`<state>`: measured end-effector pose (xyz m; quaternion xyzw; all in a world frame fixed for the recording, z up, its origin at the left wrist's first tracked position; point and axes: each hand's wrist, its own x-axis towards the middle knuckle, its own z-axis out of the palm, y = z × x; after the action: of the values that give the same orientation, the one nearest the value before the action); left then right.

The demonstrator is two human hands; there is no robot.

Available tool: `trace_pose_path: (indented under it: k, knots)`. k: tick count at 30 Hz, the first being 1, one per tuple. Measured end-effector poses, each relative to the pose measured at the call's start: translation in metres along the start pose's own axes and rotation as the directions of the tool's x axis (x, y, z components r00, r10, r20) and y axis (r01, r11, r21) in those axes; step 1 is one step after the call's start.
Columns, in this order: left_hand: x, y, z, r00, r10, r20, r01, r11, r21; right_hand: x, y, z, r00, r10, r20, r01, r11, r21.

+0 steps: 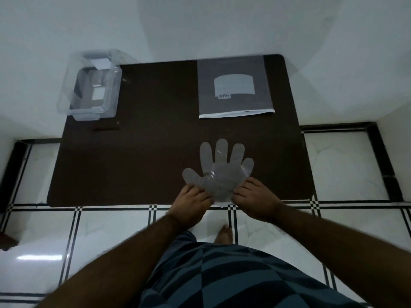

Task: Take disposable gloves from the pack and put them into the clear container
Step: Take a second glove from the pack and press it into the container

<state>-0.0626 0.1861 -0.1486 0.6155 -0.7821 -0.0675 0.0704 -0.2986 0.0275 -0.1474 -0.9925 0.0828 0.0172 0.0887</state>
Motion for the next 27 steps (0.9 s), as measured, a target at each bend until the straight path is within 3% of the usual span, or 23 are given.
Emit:
trace_pose_path:
  k: [3, 6, 10, 12, 16, 20, 27]
  knots:
    - [0.008, 0.004, -0.017, 0.970, -0.234, -0.060, 0.217, 0.954, -0.208, 0.010, -0.003, -0.019, 0.988, 0.124, -0.087, -0.099, 0.963, 0.251]
    - [0.021, -0.005, -0.045, 0.874, -0.481, -0.069, 0.388, 0.777, -0.496, 0.033, -0.003, -0.052, 0.952, 0.268, -0.146, -0.177, 0.874, 0.453]
    - [0.046, -0.029, -0.102, 0.717, -0.697, -0.034, 0.419, 0.469, -0.777, 0.084, 0.005, -0.112, 0.902, 0.393, -0.180, -0.191, 0.735, 0.650]
    - [0.055, -0.051, -0.130, 0.655, -0.755, -0.037, 0.413, 0.398, -0.819, 0.113, 0.007, -0.145, 0.883, 0.436, -0.172, -0.201, 0.684, 0.702]
    - [0.056, -0.098, -0.186, 0.617, -0.784, -0.071, 0.356, 0.358, -0.863, 0.173, 0.012, -0.202, 0.829, 0.555, -0.072, -0.263, 0.499, 0.826]
    - [0.043, -0.142, -0.234, 0.606, -0.788, -0.107, 0.263, 0.326, -0.908, 0.226, 0.008, -0.247, 0.809, 0.588, 0.013, -0.207, 0.264, 0.942]
    - [0.015, -0.230, -0.287, 0.606, -0.782, -0.144, 0.223, 0.341, -0.913, 0.322, -0.007, -0.290, 0.818, 0.575, 0.027, -0.158, 0.180, 0.971]
